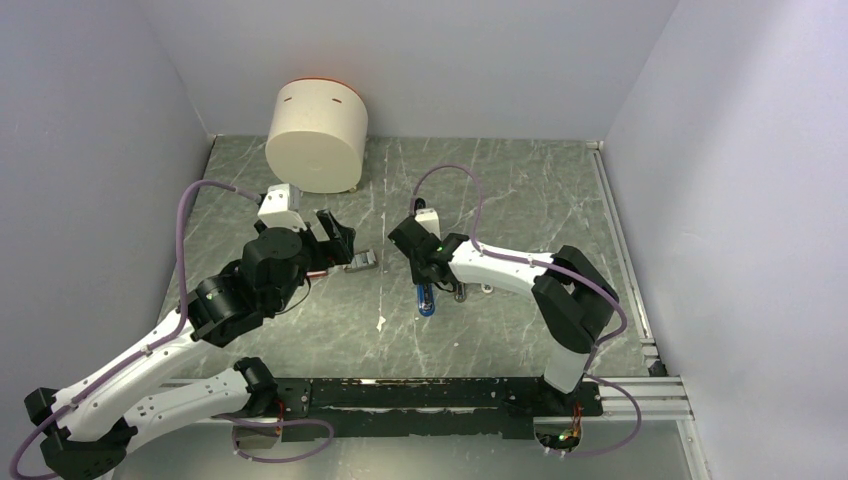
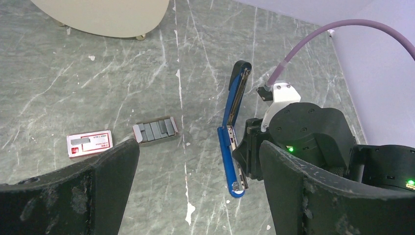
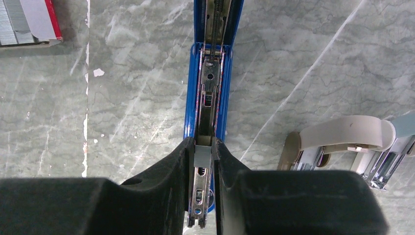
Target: Load the staples into the stapler
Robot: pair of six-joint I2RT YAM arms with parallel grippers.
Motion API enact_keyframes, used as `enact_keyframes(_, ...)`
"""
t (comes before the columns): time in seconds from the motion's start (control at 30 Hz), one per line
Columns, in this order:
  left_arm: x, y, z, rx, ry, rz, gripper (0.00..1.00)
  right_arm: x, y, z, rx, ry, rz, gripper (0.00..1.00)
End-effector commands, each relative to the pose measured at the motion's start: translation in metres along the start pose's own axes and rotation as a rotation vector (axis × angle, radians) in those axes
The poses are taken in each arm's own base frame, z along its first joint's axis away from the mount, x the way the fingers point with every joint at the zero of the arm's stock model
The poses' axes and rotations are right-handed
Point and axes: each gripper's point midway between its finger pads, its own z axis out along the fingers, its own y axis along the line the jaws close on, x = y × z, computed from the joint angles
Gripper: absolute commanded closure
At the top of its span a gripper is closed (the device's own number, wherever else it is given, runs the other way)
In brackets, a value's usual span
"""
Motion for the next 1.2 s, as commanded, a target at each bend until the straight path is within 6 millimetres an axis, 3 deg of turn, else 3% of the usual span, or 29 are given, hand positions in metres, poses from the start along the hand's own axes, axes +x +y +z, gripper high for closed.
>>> enact_keyframes(0.0,-0.011,-0.002,0.000,0.004,-0.037,-0.020,0.03,0.005,-0.006,0.006,0.014,0.010,-0.010,0.77)
enact_keyframes(0.27,-0.009,-0.002,0.000,0.006,-0.033,-0.021,0.03,0.001,0.000,0.002,-0.014,0.004,-0.013,0.71)
enact_keyframes(0.67,-0.013,-0.001,-0.003,0.007,-0.041,-0.028,0.04,-0.032,0.010,-0.023,-0.067,-0.092,0.048,0.69)
enact_keyframes(0.9,-0.024,0.007,-0.009,-0.028,-0.077,-0.037,0.03,-0.051,0.043,-0.031,-0.195,-0.109,0.018,0.65)
enact_keyframes(1.17,-0.068,0.035,-0.026,-0.143,-0.228,0.080,0.03,-0.064,0.098,-0.020,-0.283,-0.108,-0.063,0.59)
